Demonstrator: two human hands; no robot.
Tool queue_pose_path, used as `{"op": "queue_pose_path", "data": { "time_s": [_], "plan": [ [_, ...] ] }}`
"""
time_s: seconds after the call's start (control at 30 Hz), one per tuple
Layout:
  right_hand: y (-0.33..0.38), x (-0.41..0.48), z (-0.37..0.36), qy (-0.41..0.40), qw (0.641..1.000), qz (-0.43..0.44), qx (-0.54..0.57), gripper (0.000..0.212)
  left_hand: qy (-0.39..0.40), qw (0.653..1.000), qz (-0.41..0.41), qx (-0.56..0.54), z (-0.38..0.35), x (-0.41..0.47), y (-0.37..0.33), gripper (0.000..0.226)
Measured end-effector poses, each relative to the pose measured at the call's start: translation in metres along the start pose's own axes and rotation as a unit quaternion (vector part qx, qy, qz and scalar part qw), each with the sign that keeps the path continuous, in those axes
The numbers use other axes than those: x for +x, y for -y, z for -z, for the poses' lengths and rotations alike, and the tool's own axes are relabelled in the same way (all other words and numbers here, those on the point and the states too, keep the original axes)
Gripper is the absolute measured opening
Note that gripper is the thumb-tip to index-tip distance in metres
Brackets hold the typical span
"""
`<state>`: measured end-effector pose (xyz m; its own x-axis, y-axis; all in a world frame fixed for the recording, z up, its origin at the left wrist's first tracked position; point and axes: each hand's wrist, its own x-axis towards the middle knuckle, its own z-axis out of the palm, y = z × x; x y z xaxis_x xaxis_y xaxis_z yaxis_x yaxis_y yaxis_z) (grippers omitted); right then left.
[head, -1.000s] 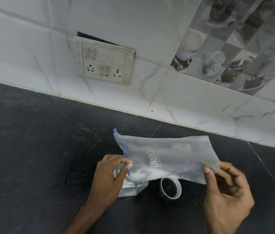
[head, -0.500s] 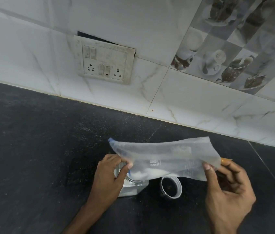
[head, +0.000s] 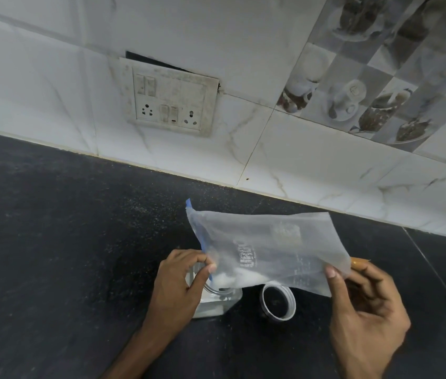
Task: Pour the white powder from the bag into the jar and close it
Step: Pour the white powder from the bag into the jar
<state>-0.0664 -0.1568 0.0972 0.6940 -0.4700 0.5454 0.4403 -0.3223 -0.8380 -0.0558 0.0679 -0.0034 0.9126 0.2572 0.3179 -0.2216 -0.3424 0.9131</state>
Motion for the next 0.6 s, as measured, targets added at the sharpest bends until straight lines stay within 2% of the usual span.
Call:
{"op": "queue_pose_path", "data": {
  "time_s": [0.33, 0.5, 0.6],
  "plan": [
    [0.0012, -0.001, -0.0028, -0.02, 1.0, -0.008, 0.014, 0.027, 0.001, 1.0, -0.003, 0.004, -0.0007, -0.0001, 0.0001, 0.013],
    [0.0001, -0.0003, -0.0015, -0.016, 1.0, -0.003, 0.009, 0.033, 0.006, 1.0, -0.006, 0.007, 0.0003, 0.0004, -0.0012, 0.009],
    [-0.0001, -0.0006, -0.0038, -0.006, 1.0, -0.001, 0.005, 0.03, 0.002, 1.0, -0.003, 0.007, 0.0005, 0.0003, -0.0018, 0.012]
  ]
}}
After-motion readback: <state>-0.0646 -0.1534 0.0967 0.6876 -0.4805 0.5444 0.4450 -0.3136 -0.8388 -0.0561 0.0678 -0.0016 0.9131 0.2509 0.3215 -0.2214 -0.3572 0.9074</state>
